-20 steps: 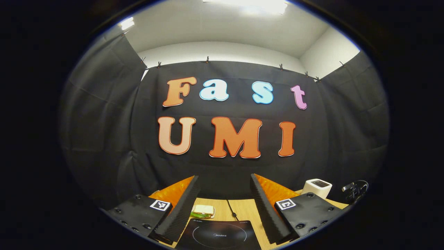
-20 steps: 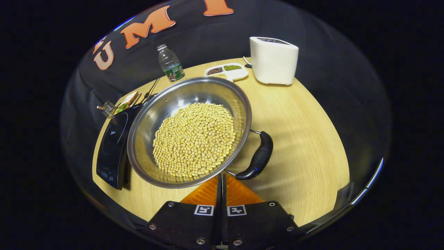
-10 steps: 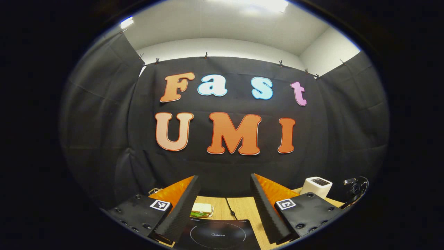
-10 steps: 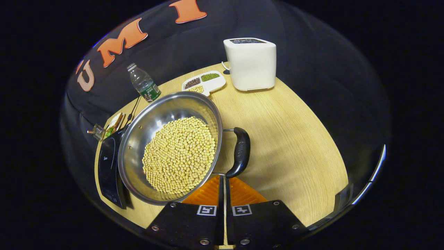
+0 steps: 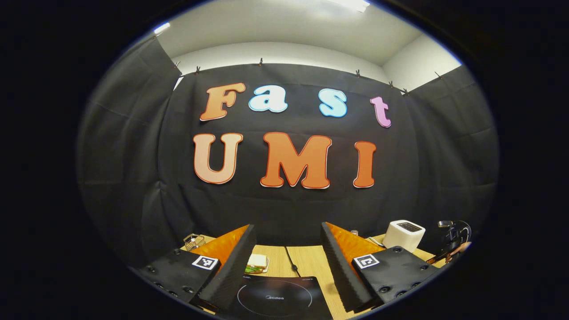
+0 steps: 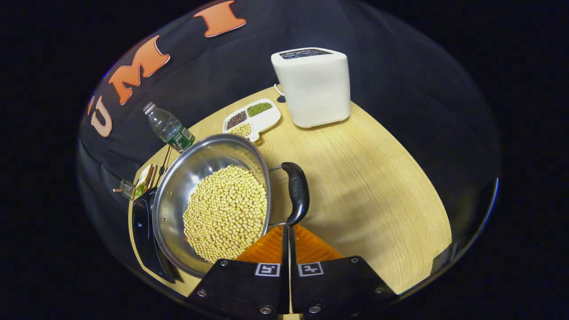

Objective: First push the handle of the pot to place it horizontally, then grasp the pot with both hands and set it on the induction cooktop.

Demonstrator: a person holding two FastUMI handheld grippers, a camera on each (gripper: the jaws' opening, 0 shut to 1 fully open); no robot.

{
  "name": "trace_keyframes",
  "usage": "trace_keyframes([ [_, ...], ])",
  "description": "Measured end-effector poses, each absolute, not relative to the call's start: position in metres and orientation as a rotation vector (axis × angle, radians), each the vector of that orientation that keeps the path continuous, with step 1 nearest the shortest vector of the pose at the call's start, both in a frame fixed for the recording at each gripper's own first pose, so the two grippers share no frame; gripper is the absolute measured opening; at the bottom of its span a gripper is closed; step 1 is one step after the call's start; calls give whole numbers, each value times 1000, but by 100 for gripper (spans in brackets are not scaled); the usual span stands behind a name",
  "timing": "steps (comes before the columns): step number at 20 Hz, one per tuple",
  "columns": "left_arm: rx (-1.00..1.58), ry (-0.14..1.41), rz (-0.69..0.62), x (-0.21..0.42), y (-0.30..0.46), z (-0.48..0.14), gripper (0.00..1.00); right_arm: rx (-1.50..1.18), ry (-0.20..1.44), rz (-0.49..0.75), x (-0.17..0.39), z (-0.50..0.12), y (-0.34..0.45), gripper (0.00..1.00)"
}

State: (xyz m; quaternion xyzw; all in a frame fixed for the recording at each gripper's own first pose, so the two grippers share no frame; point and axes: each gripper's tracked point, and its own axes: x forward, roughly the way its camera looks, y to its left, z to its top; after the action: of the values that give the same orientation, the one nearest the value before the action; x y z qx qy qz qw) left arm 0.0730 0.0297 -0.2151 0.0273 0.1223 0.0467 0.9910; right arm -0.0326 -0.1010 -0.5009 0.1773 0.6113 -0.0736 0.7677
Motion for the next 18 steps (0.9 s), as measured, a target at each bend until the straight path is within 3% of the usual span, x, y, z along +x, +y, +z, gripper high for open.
trace_keyframes([
  [4, 54, 293, 72, 81, 18, -239, 93, 390, 1314, -187, -15, -505, -108, 0],
  [14, 1, 520, -6, 94, -23, -327, 95, 379, 1248, -170, 6, -484, -121, 0],
  [18, -41, 646, -77, 92, -60, -368, 95, 370, 1168, -151, 19, -453, -139, 7],
])
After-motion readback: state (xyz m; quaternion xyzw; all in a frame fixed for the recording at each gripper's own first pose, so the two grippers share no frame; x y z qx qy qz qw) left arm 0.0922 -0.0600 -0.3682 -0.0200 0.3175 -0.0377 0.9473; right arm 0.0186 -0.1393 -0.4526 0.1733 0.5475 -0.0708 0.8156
